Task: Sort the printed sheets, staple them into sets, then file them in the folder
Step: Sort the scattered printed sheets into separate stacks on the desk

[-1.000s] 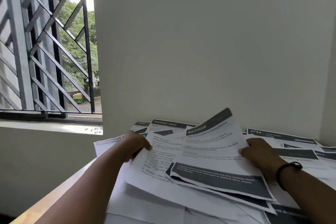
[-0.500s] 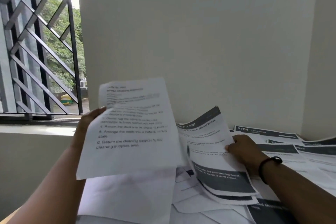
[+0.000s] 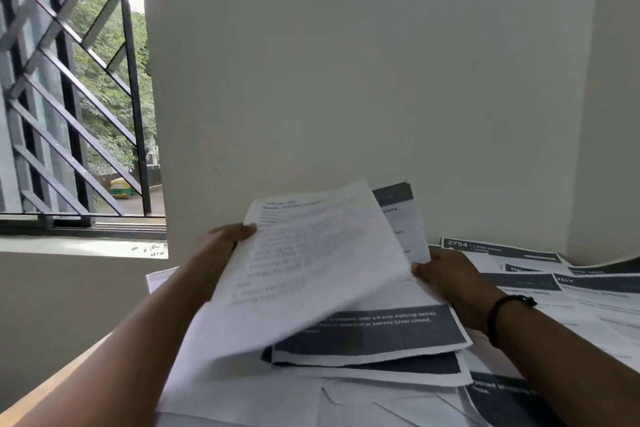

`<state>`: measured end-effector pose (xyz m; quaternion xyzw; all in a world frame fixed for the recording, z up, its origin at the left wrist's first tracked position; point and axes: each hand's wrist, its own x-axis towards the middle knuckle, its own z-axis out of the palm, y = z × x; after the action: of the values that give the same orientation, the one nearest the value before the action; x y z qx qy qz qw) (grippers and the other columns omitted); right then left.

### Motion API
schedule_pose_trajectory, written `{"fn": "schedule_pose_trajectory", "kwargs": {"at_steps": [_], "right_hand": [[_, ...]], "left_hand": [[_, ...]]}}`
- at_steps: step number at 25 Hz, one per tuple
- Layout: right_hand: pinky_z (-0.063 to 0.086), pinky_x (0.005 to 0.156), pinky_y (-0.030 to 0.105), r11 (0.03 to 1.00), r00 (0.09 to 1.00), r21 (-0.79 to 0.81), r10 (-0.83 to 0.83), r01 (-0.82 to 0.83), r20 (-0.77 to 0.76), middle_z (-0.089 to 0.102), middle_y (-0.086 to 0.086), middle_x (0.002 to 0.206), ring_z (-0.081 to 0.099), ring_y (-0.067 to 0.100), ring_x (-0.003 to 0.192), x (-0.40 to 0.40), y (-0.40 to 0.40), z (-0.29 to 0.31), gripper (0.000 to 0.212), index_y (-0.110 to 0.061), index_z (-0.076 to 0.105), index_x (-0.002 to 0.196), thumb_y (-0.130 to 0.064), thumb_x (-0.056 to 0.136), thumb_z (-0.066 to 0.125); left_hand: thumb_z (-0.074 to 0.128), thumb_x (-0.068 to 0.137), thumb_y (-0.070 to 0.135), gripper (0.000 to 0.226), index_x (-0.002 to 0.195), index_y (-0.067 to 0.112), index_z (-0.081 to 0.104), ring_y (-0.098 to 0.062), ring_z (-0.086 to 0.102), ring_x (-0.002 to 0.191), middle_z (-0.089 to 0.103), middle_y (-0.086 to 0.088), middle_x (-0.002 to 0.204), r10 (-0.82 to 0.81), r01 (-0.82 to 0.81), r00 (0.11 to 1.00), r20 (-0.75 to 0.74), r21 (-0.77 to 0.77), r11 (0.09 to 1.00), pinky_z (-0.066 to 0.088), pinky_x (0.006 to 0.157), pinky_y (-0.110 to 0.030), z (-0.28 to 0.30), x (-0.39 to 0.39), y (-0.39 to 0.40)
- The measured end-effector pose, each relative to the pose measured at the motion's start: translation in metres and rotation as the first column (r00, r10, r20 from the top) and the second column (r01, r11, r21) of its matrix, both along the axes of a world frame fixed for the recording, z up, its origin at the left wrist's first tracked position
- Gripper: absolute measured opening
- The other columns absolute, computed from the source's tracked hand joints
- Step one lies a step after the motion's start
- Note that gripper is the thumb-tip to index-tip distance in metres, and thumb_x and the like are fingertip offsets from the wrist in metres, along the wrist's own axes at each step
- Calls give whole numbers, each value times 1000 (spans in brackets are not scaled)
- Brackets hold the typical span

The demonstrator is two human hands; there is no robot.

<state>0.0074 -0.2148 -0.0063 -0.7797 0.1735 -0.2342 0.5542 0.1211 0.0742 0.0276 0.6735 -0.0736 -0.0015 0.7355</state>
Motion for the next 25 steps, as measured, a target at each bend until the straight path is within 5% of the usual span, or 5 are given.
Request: {"fn": "schedule_pose_trajectory", "kwargs": {"at_steps": [7,13,18,23,25], "right_hand": [[55,49,25,937,975,270,214,-221,56,75,12,78,71,22,60,-4,22,0,15,2,69,100,-2,92,58],[47,99,48,857,955,425,283,-292,86,70,10,112,66,31,105,3,20,-7,48,-13,66,115,-53,91,52],[52,55,17,974,976,78,215,-213,-21,71,8,98,69,16,76,2,28,-9,18,-5,65,110,-5,92,59],[52,65,27,998,996,-13,53,-54,-65,70,13,97,66,26,80,5,4,-5,18,-2,65,107,-2,91,58],[52,57,19,996,993,-82,29,-39,-114,69,9,81,63,22,71,1,3,-5,8,-4,66,94,-3,90,59]], "left_hand": [[59,95,18,11,90,8,55,-31,70,65,73,-17,83,-61,62,998,-16,110,992,58,61,-40,-22,0,-22],[63,92,12,29,112,18,44,-25,70,69,70,-6,92,-33,28,998,50,95,995,57,57,-35,-27,-3,-35],[62,93,29,30,115,21,44,-27,70,81,67,-6,95,-2,-15,997,77,222,975,60,72,-42,-24,1,-32],[59,84,57,53,86,4,59,-34,65,95,68,-17,93,170,-292,955,242,865,408,52,79,-35,-21,28,19],[65,81,55,45,75,12,53,-27,62,86,62,-7,81,180,-218,970,163,911,349,45,71,-28,-23,26,27]]}}
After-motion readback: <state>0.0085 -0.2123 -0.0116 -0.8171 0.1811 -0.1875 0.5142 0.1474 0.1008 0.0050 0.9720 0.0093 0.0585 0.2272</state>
